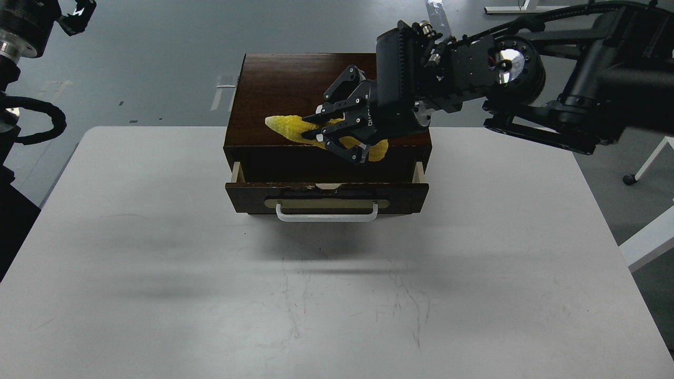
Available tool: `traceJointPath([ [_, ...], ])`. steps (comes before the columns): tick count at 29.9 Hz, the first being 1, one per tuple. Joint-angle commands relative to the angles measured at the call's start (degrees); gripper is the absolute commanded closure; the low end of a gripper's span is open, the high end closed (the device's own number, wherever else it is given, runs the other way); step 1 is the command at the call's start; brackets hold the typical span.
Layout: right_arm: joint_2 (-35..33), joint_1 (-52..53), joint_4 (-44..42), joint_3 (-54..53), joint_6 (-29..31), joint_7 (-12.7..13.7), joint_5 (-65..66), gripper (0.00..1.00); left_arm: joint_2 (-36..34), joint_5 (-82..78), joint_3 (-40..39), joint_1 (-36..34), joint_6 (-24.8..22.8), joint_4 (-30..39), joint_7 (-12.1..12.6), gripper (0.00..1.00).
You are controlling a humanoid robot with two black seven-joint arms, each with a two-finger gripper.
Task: Put corn in drawer with both arms
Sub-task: 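Carry the corn cob over the open drawer with the right gripper, then lower the corn cob into the drawer and open the right gripper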
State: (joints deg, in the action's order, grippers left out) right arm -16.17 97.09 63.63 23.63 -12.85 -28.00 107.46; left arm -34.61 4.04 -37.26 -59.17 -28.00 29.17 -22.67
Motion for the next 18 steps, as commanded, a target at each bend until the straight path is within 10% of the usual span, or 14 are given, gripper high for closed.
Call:
traceJointPath([
  [1,0.2,-1.1,1.1,0.9,-0.1,0.0,0.0,1.00,-0.2,0.0,0.0,-0.1,0.0,0.0,0.0,0.02],
  [12,0.1,-2.1,0.9,1.8,-0.2,0.0,0.0,1.00,-0.7,-0.1,0.0,0.1,0.0,0.0,0.0,0.02],
  [18,-0.3,-2.0,0.6,1.8,-0.2,0.0,0.0,0.82,-0.6,-0.2,0.0,0.2,0.0,0.0,0.0,0.02],
])
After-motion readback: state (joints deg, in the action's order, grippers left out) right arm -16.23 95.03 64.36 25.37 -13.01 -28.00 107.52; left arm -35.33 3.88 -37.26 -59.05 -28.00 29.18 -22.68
